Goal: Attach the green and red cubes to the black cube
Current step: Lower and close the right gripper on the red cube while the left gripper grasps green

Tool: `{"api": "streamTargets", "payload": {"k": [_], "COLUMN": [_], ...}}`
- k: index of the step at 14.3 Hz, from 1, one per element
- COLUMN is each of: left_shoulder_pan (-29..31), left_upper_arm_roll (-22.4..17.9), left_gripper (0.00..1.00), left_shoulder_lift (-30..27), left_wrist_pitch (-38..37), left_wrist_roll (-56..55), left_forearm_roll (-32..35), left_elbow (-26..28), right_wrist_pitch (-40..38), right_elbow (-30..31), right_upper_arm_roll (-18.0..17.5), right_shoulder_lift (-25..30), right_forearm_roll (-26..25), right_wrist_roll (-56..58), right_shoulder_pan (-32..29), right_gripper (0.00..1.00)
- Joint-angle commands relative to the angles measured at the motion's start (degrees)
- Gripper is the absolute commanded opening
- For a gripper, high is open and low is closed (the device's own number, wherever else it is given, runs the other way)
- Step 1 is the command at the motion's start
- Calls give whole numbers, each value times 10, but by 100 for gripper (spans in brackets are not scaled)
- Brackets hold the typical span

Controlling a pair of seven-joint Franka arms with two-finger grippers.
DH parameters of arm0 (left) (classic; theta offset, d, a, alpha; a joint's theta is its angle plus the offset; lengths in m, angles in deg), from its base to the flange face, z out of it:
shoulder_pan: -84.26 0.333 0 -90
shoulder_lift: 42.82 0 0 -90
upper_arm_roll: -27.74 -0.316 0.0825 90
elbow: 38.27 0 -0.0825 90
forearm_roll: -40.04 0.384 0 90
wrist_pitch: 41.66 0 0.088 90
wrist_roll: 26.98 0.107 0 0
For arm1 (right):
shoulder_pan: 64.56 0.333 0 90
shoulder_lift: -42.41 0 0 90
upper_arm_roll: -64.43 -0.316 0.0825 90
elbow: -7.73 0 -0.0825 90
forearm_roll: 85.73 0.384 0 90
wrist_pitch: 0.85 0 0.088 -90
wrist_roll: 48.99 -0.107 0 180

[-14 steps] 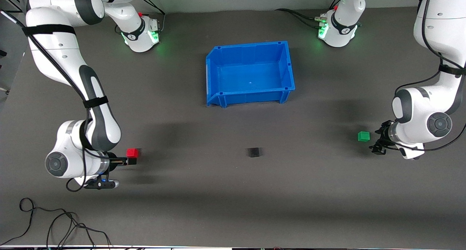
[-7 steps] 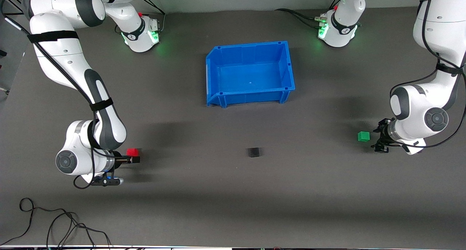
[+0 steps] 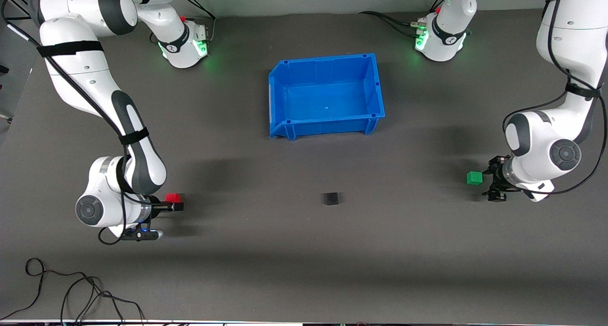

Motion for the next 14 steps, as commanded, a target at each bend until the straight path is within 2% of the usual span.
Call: {"api": "streamTargets", "payload": {"k": [1,2,4,8,9,11,14], "left_shoulder_pan": [-11,-13,-17,-20,-20,-23,-22], "left_upper_arm_roll": [-4,-4,-4,-4,-4,-4,-4], "left_gripper": [77,69,46,34,35,47,56], "left_shoulder_lift": [5,5,6,6,7,5,-8], "left_wrist_pitch": [11,12,10,7,6,-2,-30], "left_wrist_roll": [-11,-9,-7,-4,-3,-2,-1], "left_forearm_roll": [-2,-2,0,3,4,6,7], "left_elbow": [8,8,8,8,8,8,4], "right_wrist_pitch": [11,11,11,29,38,40,40], "right_elbow": [11,12,12,29,36,38,37], "right_upper_arm_roll": [2,2,2,2,2,2,2], "right_shoulder_lift": [6,5,5,5,5,5,6], "right_forearm_roll": [15,15,15,14,14,14,15], "right_wrist_roll": [-27,-35,-36,-35,-35,-36,-36], "right_shoulder_pan": [6,6,7,6,6,7,7], "right_gripper": [87,86,80,75,68,55,16]}}
